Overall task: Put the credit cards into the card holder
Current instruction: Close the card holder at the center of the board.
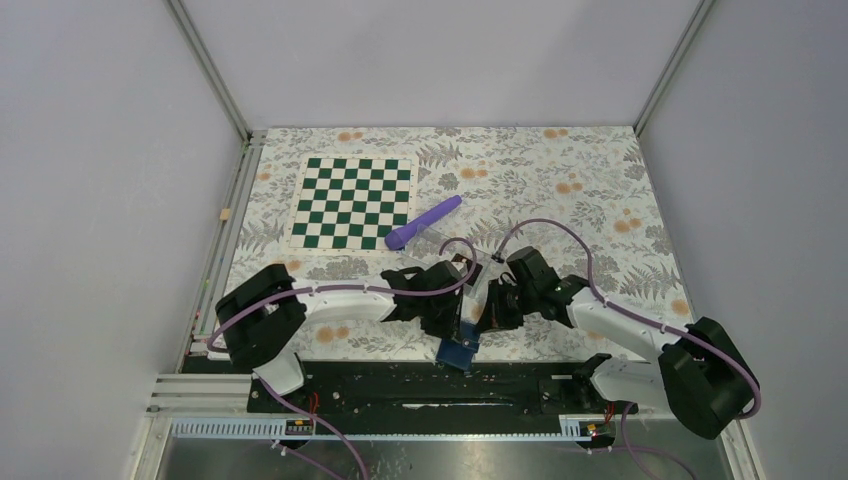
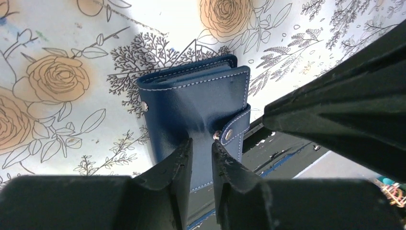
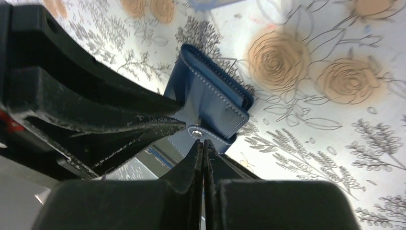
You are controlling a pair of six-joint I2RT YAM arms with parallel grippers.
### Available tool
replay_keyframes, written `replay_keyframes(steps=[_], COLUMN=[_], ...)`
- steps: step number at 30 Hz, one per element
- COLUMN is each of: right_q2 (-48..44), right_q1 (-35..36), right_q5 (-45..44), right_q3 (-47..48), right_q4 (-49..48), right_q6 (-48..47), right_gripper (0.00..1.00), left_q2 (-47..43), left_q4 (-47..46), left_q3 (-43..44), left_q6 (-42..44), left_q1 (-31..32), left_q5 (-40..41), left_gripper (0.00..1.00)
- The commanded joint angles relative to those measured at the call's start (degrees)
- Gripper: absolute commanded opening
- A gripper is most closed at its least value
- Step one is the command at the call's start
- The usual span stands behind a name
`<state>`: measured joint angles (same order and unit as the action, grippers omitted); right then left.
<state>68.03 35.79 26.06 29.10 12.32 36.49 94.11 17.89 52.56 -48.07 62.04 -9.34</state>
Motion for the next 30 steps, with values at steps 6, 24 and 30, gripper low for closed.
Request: replay_keyframes(steps=[6, 24, 30], right_q2=[2.31, 9.00, 9.26], right_q1=[6.63, 8.48, 8.57], right_q5=[-2.60, -4.48, -4.40], right_q3=[2.46, 4.41, 4.51], right_q4=[1.28, 0.20, 0.06], right_q6=[0.61, -0.54, -0.56], right_gripper=[0.00, 0.00, 0.00], left_q2=[-5.25, -1.37, 0.14], left_q4=[-6.16, -12.18, -11.91], left_q3=[-4.47, -5.47, -5.01], left_q6=[-3.68, -4.75, -4.71], left_q1=[-1.42, -1.75, -1.75], left_q5=[-2.25, -6.78, -7.10], left_gripper=[0.31, 0.27, 0.24])
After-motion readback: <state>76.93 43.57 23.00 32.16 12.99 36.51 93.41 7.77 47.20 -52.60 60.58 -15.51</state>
